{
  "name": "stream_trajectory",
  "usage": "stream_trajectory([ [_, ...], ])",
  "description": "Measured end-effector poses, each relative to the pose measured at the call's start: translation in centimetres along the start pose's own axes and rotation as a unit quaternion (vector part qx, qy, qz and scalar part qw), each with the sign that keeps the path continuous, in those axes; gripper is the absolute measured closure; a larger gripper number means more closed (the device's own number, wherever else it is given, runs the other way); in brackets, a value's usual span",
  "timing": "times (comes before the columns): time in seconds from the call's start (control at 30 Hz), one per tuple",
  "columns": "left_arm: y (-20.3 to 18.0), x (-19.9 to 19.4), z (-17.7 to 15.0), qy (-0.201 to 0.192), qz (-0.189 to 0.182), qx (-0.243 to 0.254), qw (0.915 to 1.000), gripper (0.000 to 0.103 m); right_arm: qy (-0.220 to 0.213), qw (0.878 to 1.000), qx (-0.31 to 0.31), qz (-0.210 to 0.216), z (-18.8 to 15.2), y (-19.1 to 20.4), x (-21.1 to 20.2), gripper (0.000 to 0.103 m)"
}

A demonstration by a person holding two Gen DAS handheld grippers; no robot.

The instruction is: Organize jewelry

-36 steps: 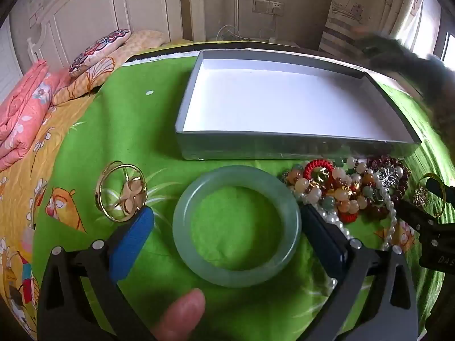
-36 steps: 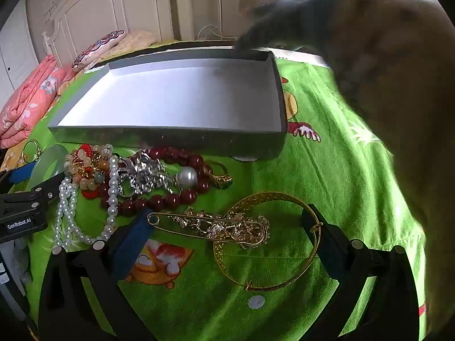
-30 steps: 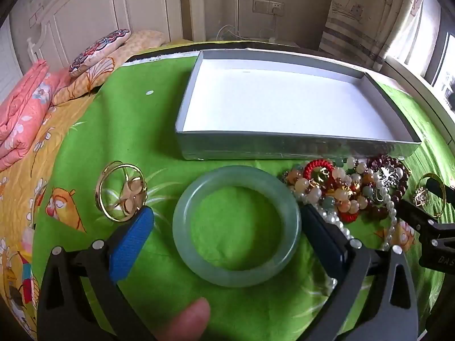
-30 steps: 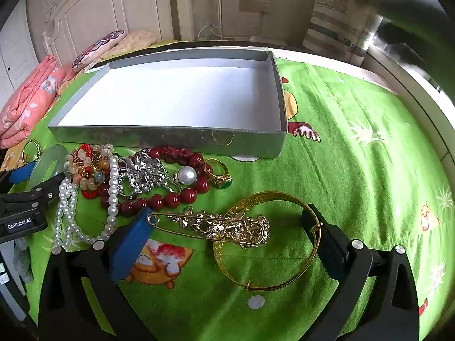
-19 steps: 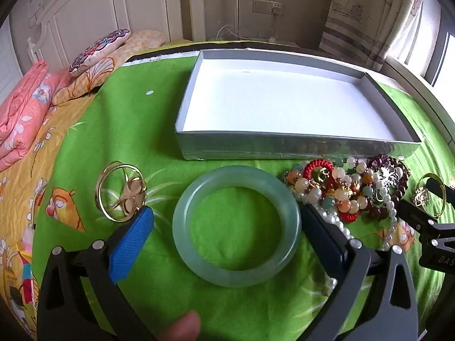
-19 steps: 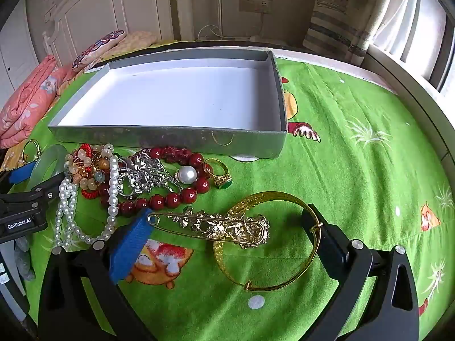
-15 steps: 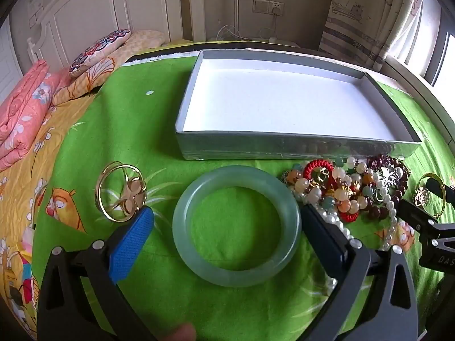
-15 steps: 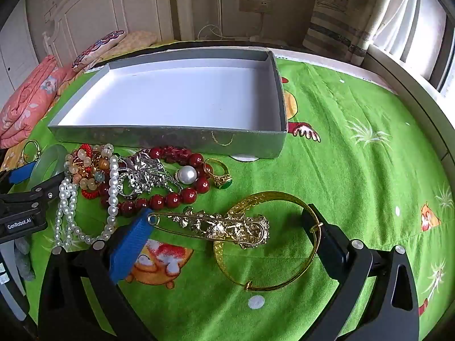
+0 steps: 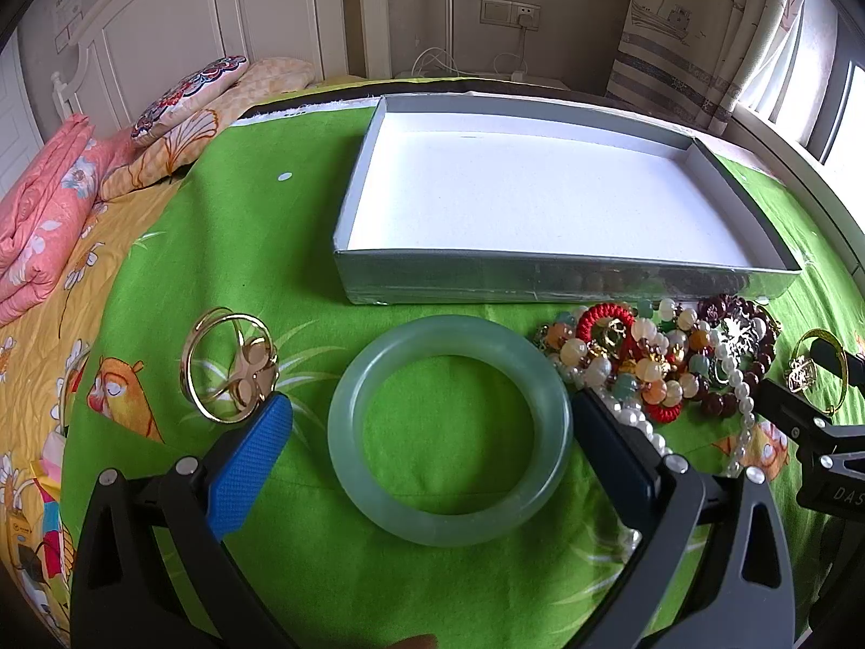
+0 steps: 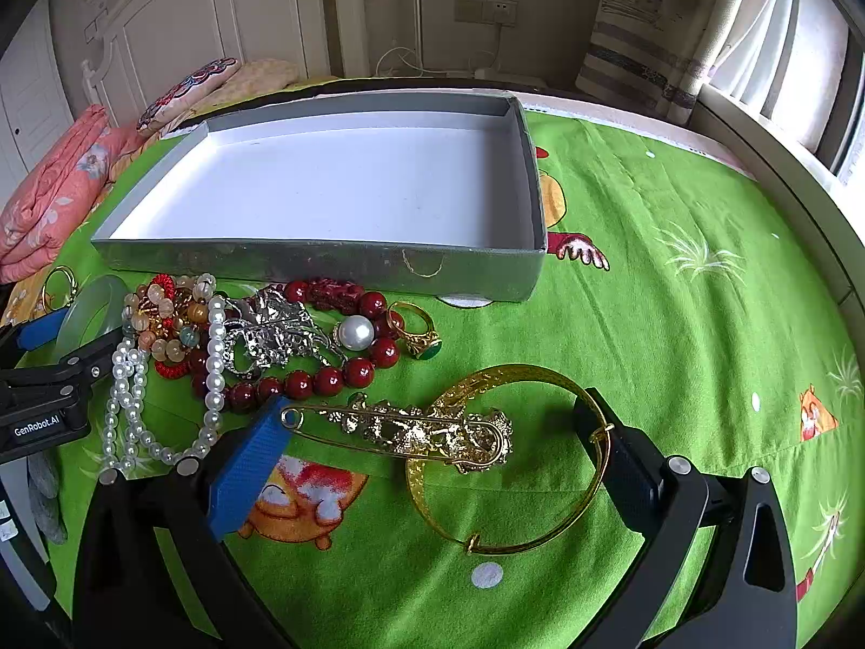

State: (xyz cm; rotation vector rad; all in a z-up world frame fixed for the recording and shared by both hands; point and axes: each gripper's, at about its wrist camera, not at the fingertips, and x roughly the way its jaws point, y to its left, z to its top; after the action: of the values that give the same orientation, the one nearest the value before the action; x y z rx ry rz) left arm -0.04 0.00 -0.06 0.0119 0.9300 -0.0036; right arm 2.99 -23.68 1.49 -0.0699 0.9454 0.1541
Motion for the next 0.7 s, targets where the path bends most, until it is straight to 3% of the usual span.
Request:
stream_trajectory([
  [0.53, -0.03, 0.24, 0.39, 0.000, 0.006, -0.010, 0.9999, 0.002, 0.000, 1.000, -0.001, 0.000, -0.04, 0.05, 0.05, 0.004],
  [0.7, 0.20, 0.17, 0.45, 0.005, 0.004, -0.006, 1.0000, 0.002, 0.024, 0.999, -0.035, 0.032, 0.24, -0.07, -0.35, 0.004],
])
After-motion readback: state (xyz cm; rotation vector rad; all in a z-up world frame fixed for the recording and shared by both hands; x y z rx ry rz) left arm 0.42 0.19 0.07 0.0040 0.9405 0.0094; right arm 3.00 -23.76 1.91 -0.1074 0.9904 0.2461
